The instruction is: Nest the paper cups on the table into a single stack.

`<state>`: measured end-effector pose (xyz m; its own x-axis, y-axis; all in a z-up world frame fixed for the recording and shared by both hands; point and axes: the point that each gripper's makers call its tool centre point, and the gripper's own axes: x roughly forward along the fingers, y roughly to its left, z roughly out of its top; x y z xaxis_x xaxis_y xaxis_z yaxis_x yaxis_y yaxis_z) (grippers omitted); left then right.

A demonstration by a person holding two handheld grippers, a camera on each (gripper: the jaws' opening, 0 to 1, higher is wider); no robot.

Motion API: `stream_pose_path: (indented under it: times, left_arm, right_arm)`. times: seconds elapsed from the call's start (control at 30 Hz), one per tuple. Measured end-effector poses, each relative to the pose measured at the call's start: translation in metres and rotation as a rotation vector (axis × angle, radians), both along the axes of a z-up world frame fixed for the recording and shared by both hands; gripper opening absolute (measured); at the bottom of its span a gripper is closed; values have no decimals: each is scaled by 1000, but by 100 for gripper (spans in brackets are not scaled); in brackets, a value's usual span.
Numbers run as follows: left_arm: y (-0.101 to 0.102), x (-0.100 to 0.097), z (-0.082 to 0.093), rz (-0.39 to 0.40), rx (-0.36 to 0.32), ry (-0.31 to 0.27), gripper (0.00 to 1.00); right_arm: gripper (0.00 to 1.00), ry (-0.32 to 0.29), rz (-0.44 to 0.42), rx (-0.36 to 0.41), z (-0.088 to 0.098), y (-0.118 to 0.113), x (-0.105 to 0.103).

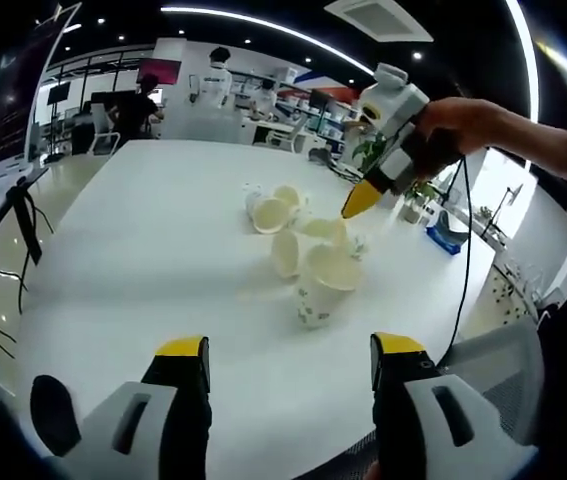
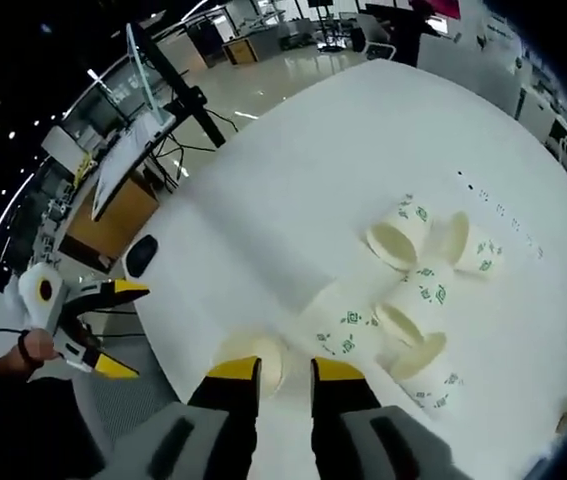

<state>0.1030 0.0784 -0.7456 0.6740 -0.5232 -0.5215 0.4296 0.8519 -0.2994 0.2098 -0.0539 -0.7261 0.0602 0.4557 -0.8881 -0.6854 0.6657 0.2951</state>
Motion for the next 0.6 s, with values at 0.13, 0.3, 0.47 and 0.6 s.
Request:
stream_pose_path:
  times: [0.13,0.3,0.47,0.6]
  left_arm:
    - [1,1,1,-2,0,-3,64]
    - [-1,1,-1,-9,2,-4,64]
    - [-2,3,-1,-16,2,-6,64]
    - [-4,4,2,-19,1,-9,64]
  right_arm:
    - [19,-6,-7,3,2,-6,-2]
    - [28,-30,19,-2,4,-12,-5]
    - [35,-53,24,25,6,-15,-5]
    - [41,-86,33,52,6,-17,-6]
